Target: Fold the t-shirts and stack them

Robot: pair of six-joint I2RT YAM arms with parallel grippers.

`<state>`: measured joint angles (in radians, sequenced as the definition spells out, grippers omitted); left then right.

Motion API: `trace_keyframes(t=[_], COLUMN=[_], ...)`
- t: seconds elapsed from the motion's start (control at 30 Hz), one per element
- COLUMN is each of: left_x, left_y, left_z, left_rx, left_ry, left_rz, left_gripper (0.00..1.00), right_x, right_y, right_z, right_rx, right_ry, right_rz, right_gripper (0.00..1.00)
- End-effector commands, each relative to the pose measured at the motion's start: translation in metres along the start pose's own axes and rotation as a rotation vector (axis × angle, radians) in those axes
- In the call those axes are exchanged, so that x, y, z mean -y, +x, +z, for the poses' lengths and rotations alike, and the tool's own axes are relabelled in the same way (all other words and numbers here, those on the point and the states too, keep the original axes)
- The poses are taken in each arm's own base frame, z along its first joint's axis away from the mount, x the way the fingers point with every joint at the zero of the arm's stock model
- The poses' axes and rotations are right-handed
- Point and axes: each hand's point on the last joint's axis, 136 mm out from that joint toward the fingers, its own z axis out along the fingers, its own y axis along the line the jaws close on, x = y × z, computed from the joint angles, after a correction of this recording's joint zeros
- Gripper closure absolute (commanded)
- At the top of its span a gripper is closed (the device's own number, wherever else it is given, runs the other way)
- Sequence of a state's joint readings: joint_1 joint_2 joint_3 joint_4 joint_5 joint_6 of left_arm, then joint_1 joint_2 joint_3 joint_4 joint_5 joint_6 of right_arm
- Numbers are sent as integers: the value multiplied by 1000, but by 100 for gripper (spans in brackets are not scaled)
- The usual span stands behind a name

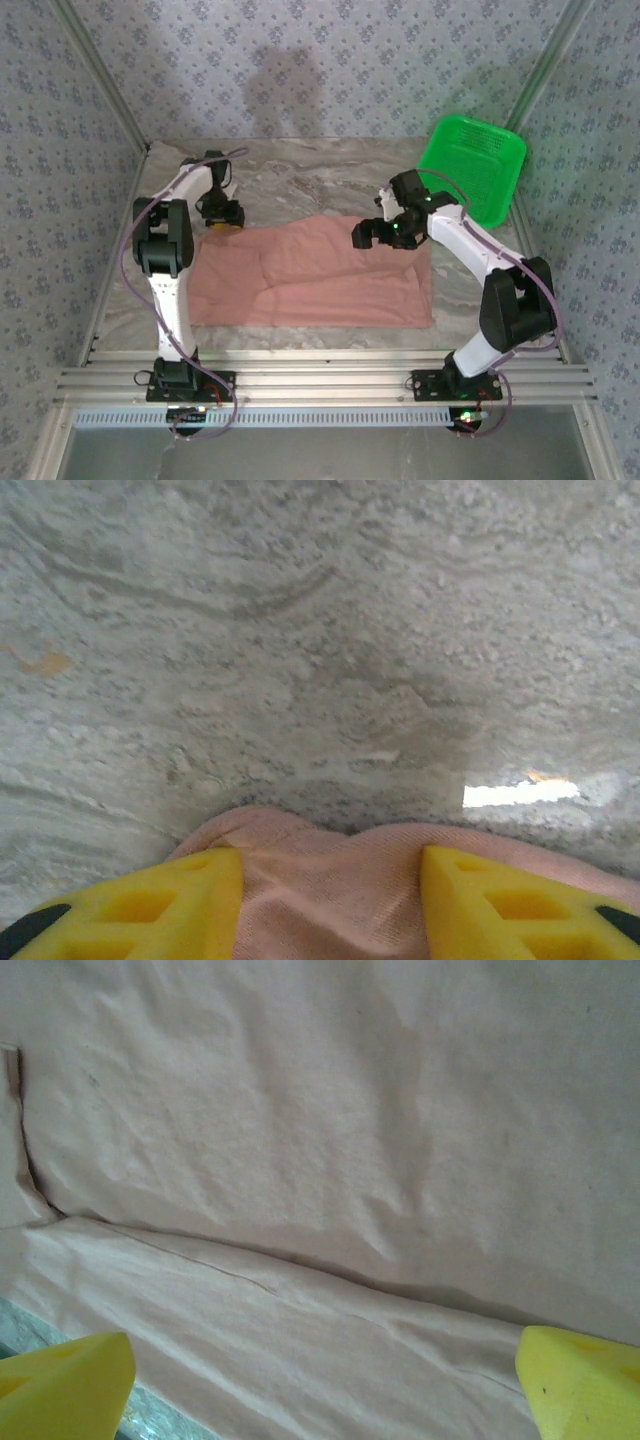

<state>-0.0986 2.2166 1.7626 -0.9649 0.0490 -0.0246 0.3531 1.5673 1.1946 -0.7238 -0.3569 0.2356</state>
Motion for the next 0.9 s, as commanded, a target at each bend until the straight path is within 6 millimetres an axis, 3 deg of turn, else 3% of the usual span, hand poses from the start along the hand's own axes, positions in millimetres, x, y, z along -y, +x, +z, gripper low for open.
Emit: trace_keyframes(t=[0.0,0.17,0.27,0.4,0.53,0.87], left_x=[-2,-4,-7,2,10,31], left_y=[0,6,0,-6,1,49], left_z=[9,7,-16,-61,-96,-125], left_rx=[-9,-5,57,181,270,342], left_ry=[-48,-56,-71,-45,-8,34], left_rz=[30,26,4,-12,-27,-3], left_gripper=[59,82,91,92,92,92], right_x=[4,5,5,8,11,18], right_y=[10,8,8,7,7,11], right_z=[-1,-1,-1,0,1,3], right_rx=[-18,-12,-11,-6,-4,-8], right_ry=[-4,2,5,17,32,47], right_rz=[23,28,30,38,46,67], right_gripper=[0,0,0,0,0,0])
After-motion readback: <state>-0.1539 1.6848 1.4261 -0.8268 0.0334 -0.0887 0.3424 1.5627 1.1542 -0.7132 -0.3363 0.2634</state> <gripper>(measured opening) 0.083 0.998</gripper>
